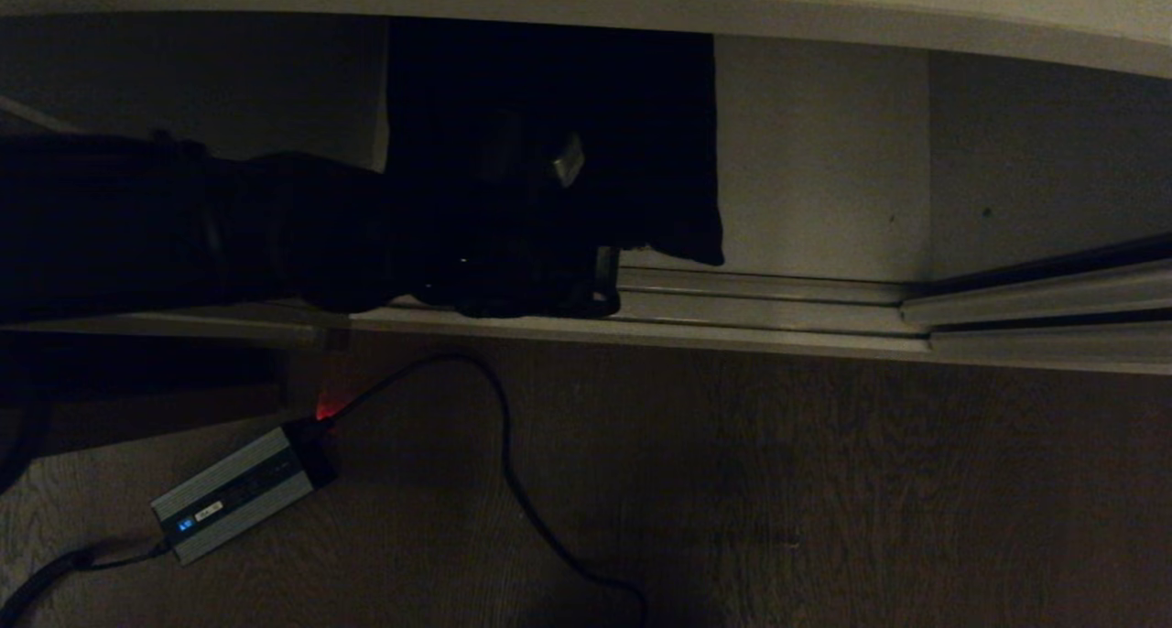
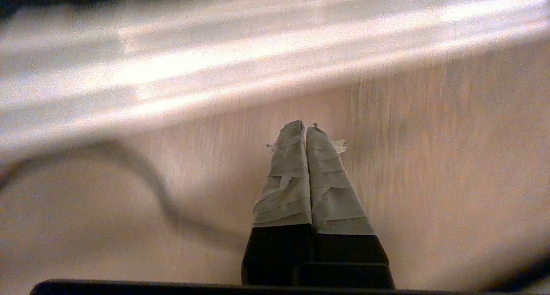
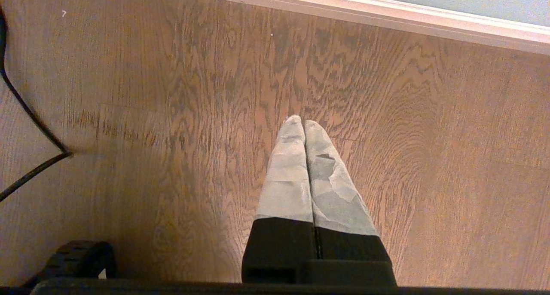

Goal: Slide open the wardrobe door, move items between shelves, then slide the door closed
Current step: Place the pillow on the lower shelf

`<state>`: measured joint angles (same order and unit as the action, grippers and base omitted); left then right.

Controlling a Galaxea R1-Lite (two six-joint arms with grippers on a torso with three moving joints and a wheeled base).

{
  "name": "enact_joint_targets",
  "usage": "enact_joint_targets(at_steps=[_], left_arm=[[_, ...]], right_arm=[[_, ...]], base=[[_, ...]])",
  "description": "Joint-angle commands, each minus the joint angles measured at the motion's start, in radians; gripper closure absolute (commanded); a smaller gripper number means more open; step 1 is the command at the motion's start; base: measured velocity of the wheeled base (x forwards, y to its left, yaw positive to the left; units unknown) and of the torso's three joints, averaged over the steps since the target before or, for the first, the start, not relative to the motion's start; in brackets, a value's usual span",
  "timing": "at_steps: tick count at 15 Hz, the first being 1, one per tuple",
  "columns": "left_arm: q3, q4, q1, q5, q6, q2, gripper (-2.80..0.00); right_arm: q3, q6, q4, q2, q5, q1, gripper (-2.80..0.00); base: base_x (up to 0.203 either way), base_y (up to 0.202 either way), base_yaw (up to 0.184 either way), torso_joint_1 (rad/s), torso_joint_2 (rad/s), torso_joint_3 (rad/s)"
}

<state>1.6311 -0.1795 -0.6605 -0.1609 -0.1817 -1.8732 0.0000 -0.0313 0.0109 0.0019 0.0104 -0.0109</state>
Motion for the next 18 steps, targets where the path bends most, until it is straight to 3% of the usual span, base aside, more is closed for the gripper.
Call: enact_joint_targets(at_steps=[1,5,10,13,14,18], left_arm=[[-0.108,-0.085,-0.009,0.024,-0.008,0.183,0.0],[-0.296,-0.204,-0.016,0.078,-0.007,0.407,0.0],[-0.527,-0.396,-0.016,0.084,-0.019,0.692,0.0],[-0.591,-0.511,0.004,0.069,-0.048,0.845,0.0],[-0.593,-0.525,0.039,0.062,-0.05,0.893,0.0],[-0.574,-0.535,0.346,0.078,0.021,1.055,0.0]], right_arm=[[0.003,-0.001,0.0,0.001,0.0,0.0,0.0],[0.003,-0.001,0.0,0.001,0.0,0.0,0.0],[0.003,-0.001,0.0,0.001,0.0,0.0,0.0],[0.003,-0.001,0.0,0.001,0.0,0.0,0.0],[0.003,-0.001,0.0,0.001,0.0,0.0,0.0],[0.003,-0.001,0.0,0.001,0.0,0.0,0.0]], base=[[0.0,0.0,0.0,0.0,0.0,0.0],[0.0,0.0,0.0,0.0,0.0,0.0],[0.0,0.0,0.0,0.0,0.0,0.0],[0.0,0.0,0.0,0.0,0.0,0.0],[0.0,0.0,0.0,0.0,0.0,0.0],[0.0,0.0,0.0,0.0,0.0,0.0]])
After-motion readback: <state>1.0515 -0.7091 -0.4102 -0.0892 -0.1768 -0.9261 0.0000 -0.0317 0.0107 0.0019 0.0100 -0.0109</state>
